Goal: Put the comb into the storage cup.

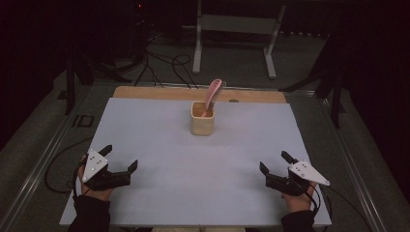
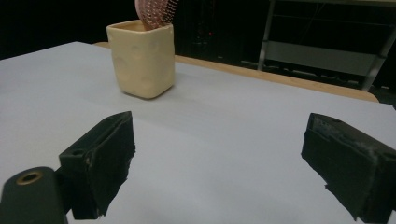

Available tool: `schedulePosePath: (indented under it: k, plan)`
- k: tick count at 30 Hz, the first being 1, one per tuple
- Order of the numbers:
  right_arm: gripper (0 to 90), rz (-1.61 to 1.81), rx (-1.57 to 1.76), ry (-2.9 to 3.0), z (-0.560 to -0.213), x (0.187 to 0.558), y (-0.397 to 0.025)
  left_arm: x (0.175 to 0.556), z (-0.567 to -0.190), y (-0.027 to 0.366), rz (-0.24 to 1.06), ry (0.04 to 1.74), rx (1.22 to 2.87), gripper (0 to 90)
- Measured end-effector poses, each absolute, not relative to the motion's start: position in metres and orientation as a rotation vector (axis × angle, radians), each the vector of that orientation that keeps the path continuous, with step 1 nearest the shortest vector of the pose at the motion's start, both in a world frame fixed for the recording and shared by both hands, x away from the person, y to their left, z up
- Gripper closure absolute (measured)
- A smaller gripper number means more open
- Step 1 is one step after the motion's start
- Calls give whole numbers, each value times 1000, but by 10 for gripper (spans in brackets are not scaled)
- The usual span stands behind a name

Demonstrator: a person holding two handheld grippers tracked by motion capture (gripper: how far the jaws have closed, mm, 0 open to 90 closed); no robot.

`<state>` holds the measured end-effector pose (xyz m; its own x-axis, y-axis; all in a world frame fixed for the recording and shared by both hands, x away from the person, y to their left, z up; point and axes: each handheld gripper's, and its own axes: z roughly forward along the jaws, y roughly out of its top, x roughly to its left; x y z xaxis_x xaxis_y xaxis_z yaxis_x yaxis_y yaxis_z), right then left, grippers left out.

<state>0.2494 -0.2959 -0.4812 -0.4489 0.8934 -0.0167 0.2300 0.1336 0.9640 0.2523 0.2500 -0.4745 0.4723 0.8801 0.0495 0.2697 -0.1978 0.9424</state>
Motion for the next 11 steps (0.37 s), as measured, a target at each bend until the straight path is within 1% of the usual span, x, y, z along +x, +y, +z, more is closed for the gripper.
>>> schedulePosePath:
  k: [11]
  plan:
    - [95,1319,1107,1796,-487,250,-299,254,-479,249,755,1003,1724,0]
